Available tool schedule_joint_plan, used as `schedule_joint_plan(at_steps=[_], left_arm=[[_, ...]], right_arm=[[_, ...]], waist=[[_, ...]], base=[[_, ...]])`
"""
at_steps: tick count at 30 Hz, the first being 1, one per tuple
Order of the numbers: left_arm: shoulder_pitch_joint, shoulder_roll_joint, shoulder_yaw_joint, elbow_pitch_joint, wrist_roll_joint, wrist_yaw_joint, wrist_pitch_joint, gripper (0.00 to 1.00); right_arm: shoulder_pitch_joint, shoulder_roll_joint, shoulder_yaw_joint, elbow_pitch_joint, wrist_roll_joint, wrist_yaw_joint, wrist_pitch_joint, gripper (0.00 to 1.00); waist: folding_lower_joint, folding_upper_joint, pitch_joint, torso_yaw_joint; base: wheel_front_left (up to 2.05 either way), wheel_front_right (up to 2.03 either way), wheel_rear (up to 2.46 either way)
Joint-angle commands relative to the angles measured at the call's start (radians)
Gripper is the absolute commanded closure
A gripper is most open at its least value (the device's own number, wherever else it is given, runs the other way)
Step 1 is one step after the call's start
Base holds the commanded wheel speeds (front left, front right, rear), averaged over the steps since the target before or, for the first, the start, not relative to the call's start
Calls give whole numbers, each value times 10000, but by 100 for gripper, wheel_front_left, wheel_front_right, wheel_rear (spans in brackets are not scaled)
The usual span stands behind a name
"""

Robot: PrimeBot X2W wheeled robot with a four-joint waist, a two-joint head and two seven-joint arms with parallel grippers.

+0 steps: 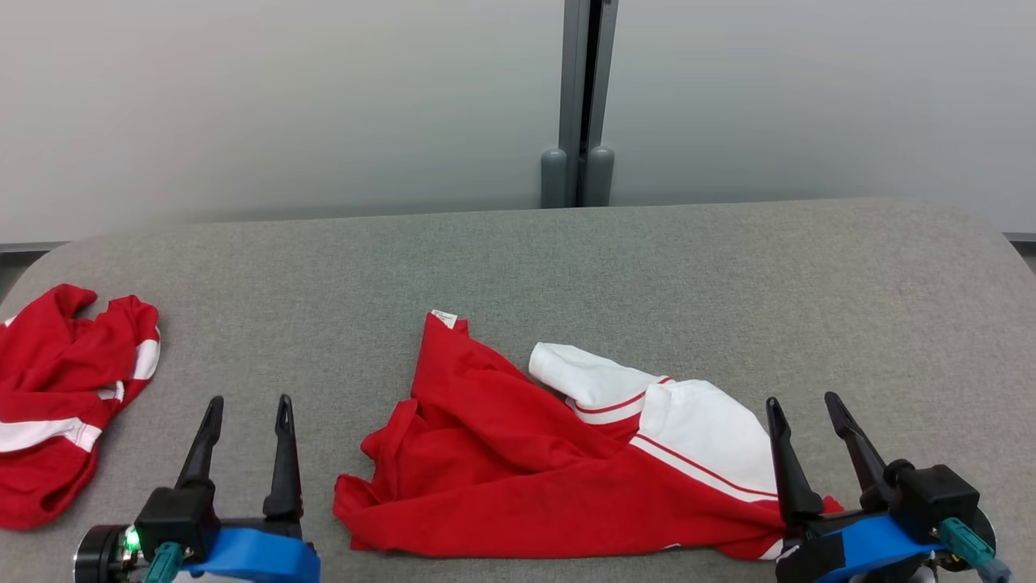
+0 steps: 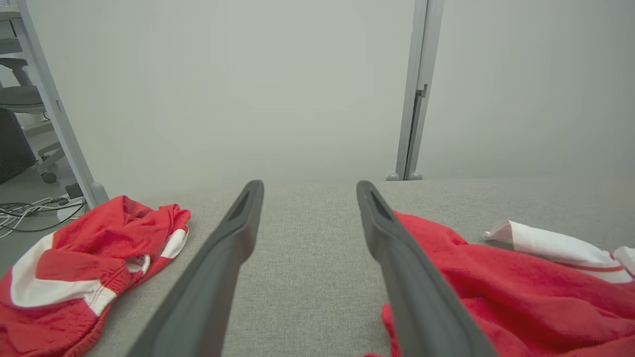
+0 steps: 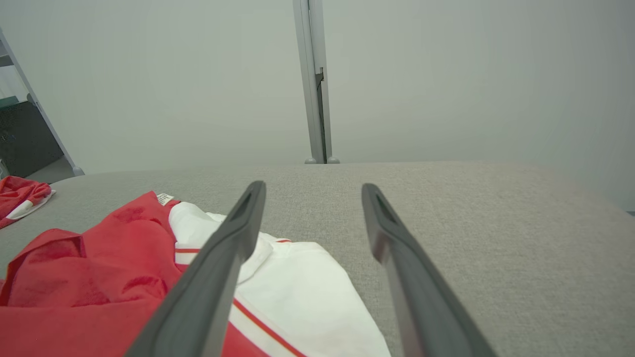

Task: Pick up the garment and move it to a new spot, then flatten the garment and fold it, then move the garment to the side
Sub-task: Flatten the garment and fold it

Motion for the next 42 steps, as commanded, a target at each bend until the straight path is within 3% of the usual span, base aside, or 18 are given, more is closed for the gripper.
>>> schedule_joint_plan(at_steps=[1, 7, 16, 25, 35, 42], left_arm=[[-452, -23, -50, 83, 115, -113, -47, 0], [-1874, -26, -227, 498, 229, -337, -48, 0], [-4247, 458, -746, 1689, 409, -495, -48, 0], [-5523, 741, -1444, 4065, 138, -545, -46, 0], [-6195, 731, -2892, 6876, -1190, -523, 211, 0], [-6218, 731, -4110, 8044, -2238, -523, 1201, 0]], right_arm=[[-132, -27, -14, 6, -52, 5, -34, 0], [-361, -27, 60, -47, 3, 5, -34, 0], [-859, -24, 114, -173, 76, 5, -34, 0], [-1124, -25, 109, -203, 175, 5, -34, 0], [-1333, -27, 128, -193, 234, 5, -34, 0], [-1364, -24, 109, -145, 224, 5, -34, 0]], waist=[[0, 0, 76, -66], [0, 0, 436, -371], [0, 0, 1361, -1187], [0, 0, 1922, -1653], [0, 0, 2145, -1894], [0, 0, 2125, -2005]], base=[[0, 0, 0], [0, 0, 0], [0, 0, 0], [0, 0, 0], [0, 0, 0], [0, 0, 0]])
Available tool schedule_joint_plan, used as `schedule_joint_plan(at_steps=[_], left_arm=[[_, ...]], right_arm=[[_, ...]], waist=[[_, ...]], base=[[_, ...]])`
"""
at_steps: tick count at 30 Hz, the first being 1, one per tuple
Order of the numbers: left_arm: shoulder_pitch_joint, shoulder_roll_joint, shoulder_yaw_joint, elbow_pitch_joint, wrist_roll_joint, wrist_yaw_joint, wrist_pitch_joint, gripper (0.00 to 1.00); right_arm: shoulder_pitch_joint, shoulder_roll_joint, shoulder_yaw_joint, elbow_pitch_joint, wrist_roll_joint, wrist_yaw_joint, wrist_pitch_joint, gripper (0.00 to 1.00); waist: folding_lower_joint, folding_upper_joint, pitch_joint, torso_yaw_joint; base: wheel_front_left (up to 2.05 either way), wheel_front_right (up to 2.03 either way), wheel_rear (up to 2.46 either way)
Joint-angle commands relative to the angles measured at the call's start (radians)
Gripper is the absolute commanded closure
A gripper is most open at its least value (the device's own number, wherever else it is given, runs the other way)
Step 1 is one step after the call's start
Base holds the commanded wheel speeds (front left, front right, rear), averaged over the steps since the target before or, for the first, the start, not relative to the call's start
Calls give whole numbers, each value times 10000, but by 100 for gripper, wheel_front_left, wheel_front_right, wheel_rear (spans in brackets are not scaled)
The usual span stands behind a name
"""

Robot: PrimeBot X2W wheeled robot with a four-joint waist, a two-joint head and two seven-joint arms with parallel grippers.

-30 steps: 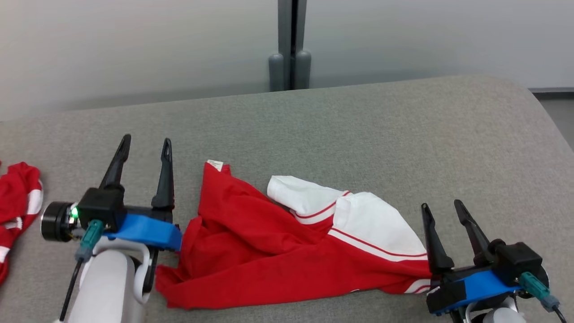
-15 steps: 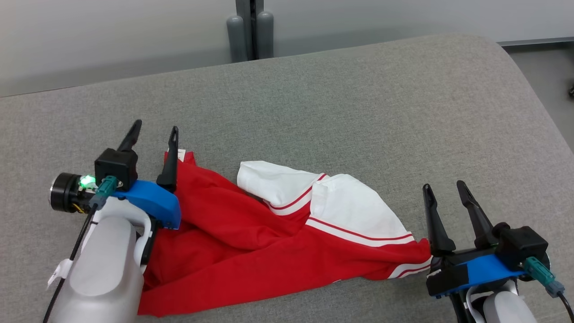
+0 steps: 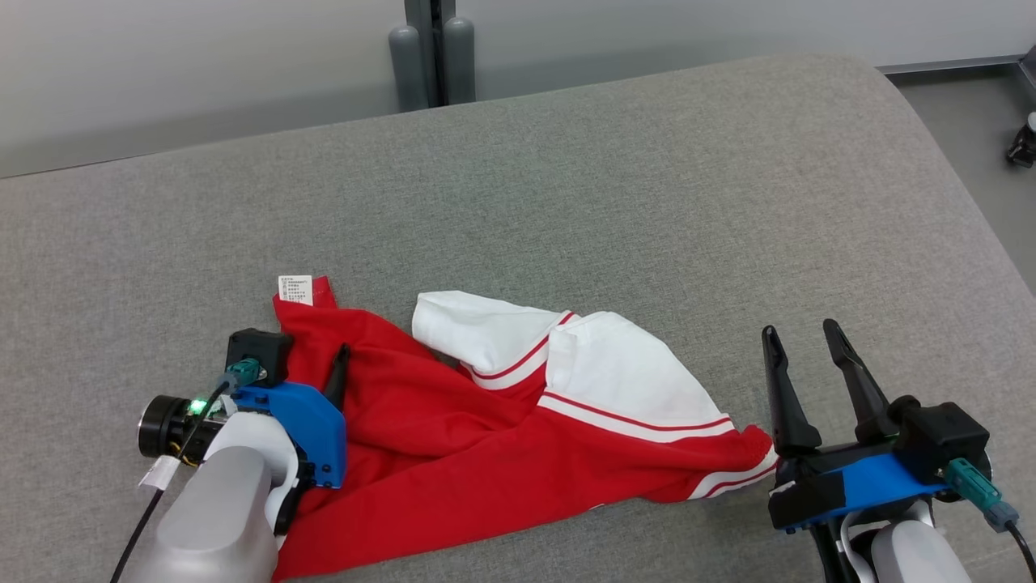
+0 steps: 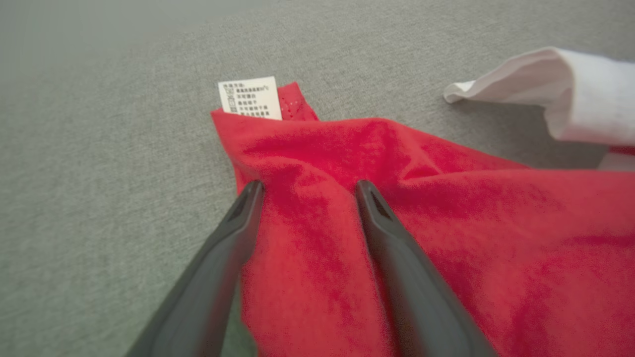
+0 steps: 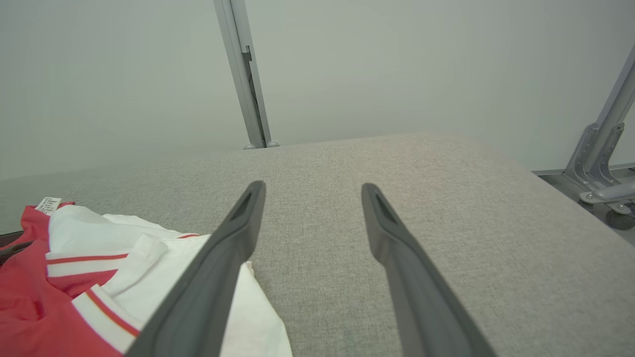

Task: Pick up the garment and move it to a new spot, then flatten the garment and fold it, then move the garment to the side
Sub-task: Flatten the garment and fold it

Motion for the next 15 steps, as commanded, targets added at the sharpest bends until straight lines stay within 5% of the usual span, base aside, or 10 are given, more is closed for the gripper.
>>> schedule_joint_plan(at_steps=[1, 8, 9, 11, 15], left_arm=[[-163, 16, -173, 117, -223, -3, 153, 0], [-82, 40, -1135, 660, -1086, -6, 1279, 3], [-110, 75, -1291, 674, -1120, -6, 1313, 50], [-209, 125, -1471, 710, -1200, -6, 1277, 100], [-627, 283, -1714, 672, -1313, -3, 854, 100]], right_arm=[[-115, -21, 1, 5, 19, 5, -34, 0], [-75, -20, 39, 23, -15, 5, -34, 0], [-57, -20, 45, 25, -21, 5, -34, 0], [-21, -20, 42, 23, -41, 5, -34, 0], [-35, -20, 19, 22, -106, 5, -34, 0]], waist=[[-1, -2, -9, -23], [-1, -2, -60, -93], [-1, -2, -72, -97], [-1, -2, -94, -97], [-1, -2, -125, -79]], base=[[0, 0, 0], [0, 0, 0], [0, 0, 0], [0, 0, 0], [0, 0, 0]])
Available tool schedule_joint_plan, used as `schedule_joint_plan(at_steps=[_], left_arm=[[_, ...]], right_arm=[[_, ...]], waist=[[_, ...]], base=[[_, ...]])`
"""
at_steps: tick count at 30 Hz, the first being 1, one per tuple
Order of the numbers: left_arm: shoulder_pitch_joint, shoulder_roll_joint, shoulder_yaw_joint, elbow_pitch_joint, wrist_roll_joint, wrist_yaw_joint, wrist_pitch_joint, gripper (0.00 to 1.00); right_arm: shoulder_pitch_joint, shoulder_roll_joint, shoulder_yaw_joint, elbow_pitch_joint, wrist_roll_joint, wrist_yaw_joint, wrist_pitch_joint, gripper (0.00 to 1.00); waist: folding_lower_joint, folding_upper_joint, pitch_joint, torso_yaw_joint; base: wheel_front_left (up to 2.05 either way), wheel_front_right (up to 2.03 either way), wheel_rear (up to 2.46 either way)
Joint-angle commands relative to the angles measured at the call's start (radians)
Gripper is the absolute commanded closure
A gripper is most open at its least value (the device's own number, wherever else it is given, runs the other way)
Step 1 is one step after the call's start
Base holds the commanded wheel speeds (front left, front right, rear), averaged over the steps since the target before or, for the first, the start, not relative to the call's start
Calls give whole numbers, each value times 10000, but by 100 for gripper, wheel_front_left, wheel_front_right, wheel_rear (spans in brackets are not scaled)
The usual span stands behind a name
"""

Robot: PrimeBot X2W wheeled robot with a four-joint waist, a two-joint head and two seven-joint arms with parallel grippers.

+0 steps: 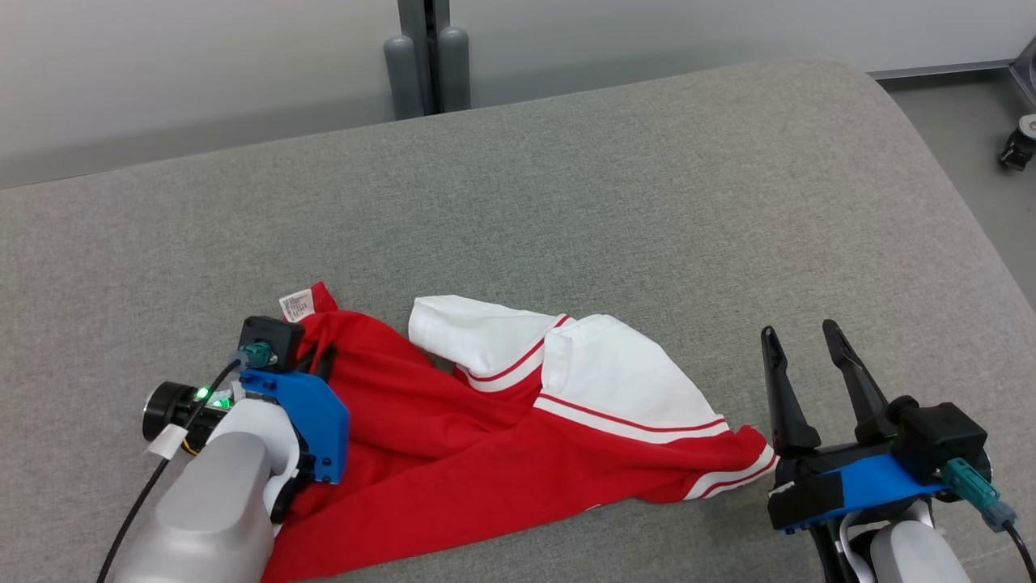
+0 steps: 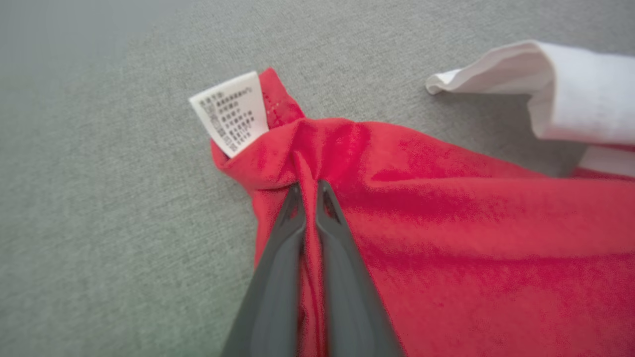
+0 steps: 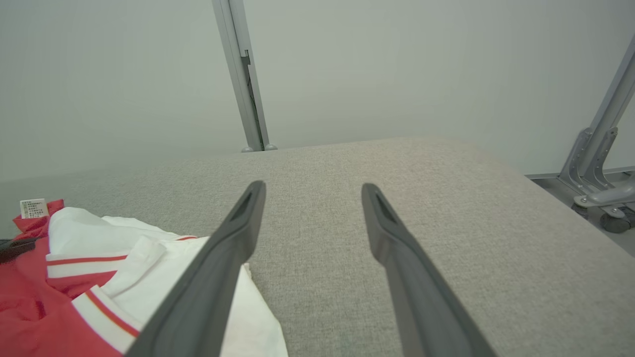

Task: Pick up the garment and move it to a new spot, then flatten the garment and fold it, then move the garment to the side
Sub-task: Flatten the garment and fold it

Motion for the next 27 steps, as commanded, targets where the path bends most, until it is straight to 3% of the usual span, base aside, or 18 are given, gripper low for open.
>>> schedule_joint_plan(at_steps=[1, 15, 16, 18, 19, 27], left_arm=[[-206, 139, -20, 128, -79, 11, -167, 100], [-2415, 669, 554, 347, -122, 458, -1996, 100], [-2398, 702, 523, 411, -74, 455, -2013, 96], [-2321, 727, 574, 420, -58, 512, -2057, 4], [-2261, 754, 616, 375, -66, 537, -2075, 0], [-745, 1149, 1715, -2529, 416, 1123, -2080, 0]], right_arm=[[-43, -20, 0, -10, -71, 5, -34, 0], [-160, -21, 90, -39, -64, 5, -34, 0], [-151, -21, 101, -30, -46, 5, -34, 0], [-117, -20, 127, -26, 5, 5, -34, 0], [-103, -20, 120, -26, 24, 5, -34, 0], [158, -20, -124, 1, 13, 5, -34, 0]], waist=[[1, 1, -11, 17], [1, 1, 81, -206], [1, 1, 83, -235], [1, 1, 79, -277], [1, 1, 74, -282], [1, 1, -256, 105]], base=[[0, 0, 0], [0, 0, 0], [0, 0, 0], [0, 0, 0], [0, 0, 0], [0, 0, 0]])
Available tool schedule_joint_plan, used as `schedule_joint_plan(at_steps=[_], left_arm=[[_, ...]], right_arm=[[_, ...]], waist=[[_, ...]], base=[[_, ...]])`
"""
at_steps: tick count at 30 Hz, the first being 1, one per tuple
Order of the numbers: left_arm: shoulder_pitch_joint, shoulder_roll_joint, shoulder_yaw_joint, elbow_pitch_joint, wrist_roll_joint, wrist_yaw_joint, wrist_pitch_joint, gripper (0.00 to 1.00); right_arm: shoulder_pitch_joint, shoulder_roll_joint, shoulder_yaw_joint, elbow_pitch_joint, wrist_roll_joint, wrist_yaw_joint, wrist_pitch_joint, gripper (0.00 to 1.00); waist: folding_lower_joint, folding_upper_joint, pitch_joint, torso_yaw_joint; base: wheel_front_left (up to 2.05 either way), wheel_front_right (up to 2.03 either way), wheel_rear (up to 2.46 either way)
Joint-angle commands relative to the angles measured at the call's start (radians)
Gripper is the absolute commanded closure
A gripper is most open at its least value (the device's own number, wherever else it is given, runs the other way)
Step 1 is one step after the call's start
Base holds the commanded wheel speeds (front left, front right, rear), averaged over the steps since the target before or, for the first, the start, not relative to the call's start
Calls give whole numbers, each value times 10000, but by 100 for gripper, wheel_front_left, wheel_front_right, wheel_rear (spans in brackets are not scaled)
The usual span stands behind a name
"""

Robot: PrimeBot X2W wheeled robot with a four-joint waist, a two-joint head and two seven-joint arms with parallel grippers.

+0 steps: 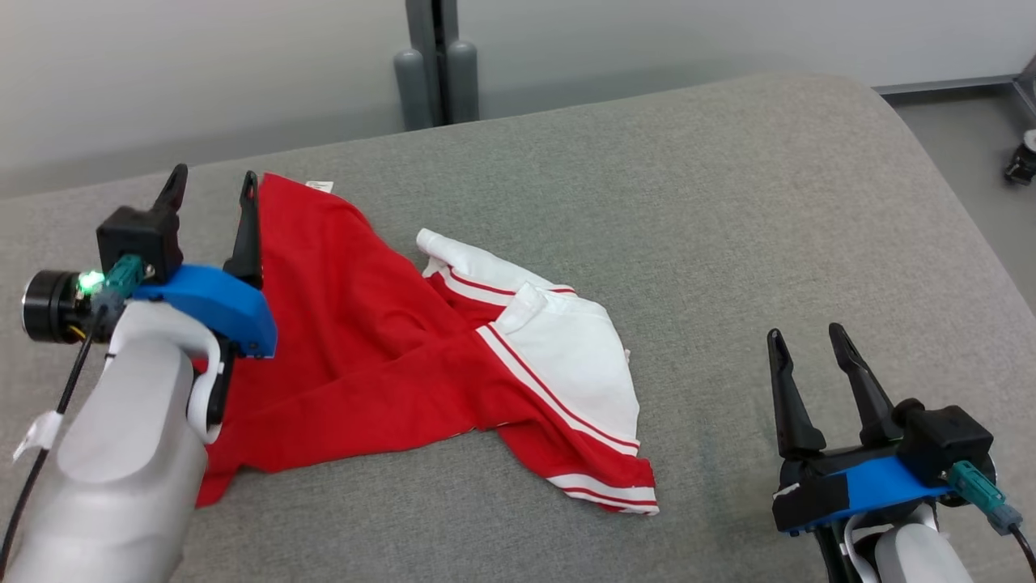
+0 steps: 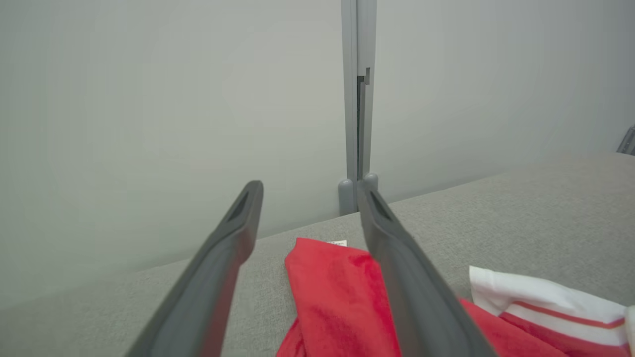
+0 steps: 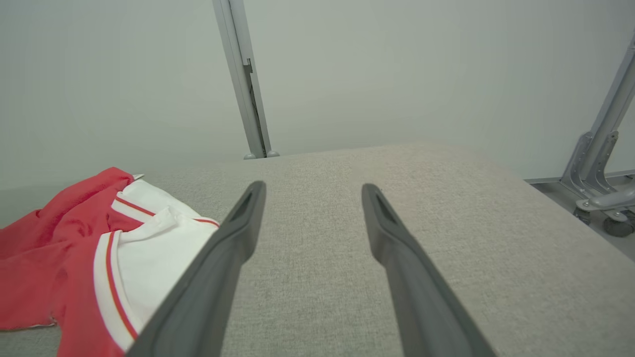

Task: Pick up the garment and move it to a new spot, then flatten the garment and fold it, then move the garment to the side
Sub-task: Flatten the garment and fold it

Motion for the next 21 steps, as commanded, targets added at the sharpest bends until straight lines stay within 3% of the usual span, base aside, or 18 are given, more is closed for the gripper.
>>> schedule_joint_plan(at_steps=[1, 8, 12, 21], left_arm=[[599, 71, 341, -776, 205, 147, -44, 0], [3108, -186, 1764, -3650, 1049, 432, -45, 0], [4440, -529, 2519, -4893, 1528, 338, -46, 0], [6559, -1311, 3474, -6200, 2383, -12, -40, 0]], right_arm=[[153, -15, -51, 14, -36, 5, -34, 0], [434, -16, -132, 61, -135, 5, -34, 0], [610, -16, -188, 73, -206, 5, -34, 0], [860, -19, -257, 182, -271, 5, -34, 0]], waist=[[0, 0, -136, 161], [0, 0, -721, 866], [0, 0, -997, 1307], [0, 0, -1437, 1980]], base=[[0, 0, 0], [0, 0, 0], [0, 0, 0], [0, 0, 0]])
